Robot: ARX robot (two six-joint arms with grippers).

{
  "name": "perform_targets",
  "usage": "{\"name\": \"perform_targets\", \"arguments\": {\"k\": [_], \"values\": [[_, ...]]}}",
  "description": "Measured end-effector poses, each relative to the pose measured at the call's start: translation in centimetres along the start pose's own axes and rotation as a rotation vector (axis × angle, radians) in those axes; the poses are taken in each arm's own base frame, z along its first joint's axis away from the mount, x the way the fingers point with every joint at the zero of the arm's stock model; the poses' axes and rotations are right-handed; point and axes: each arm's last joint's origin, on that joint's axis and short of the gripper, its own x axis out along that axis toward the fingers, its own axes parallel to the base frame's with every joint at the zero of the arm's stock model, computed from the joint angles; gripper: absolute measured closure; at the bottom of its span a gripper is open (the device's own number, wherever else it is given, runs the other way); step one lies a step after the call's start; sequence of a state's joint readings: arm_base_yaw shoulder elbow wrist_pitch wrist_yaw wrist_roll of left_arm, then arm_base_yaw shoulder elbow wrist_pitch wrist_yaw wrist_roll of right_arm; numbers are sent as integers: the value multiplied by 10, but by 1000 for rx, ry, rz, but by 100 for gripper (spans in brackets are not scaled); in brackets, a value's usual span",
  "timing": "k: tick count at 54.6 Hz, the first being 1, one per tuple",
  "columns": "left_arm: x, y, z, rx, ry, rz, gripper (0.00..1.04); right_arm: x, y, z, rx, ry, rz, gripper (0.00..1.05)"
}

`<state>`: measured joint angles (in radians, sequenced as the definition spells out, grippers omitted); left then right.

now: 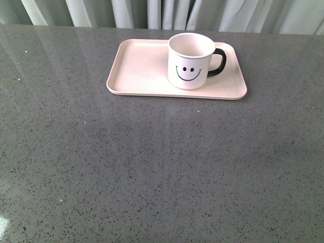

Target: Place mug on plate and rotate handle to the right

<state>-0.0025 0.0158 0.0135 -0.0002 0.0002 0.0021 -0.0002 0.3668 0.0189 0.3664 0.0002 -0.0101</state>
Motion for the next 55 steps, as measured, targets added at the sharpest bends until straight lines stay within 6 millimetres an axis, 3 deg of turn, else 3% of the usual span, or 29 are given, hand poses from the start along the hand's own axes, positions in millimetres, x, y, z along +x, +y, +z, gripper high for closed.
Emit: {"name": "perform_targets", "arguments": {"k": [46, 55], "values": [[0, 0, 0, 0, 0, 0, 9, -24, 0, -3, 0, 4, 0, 103], [0, 0, 0, 0, 0, 0, 9, -24, 0, -3, 0, 3, 0, 73]]}}
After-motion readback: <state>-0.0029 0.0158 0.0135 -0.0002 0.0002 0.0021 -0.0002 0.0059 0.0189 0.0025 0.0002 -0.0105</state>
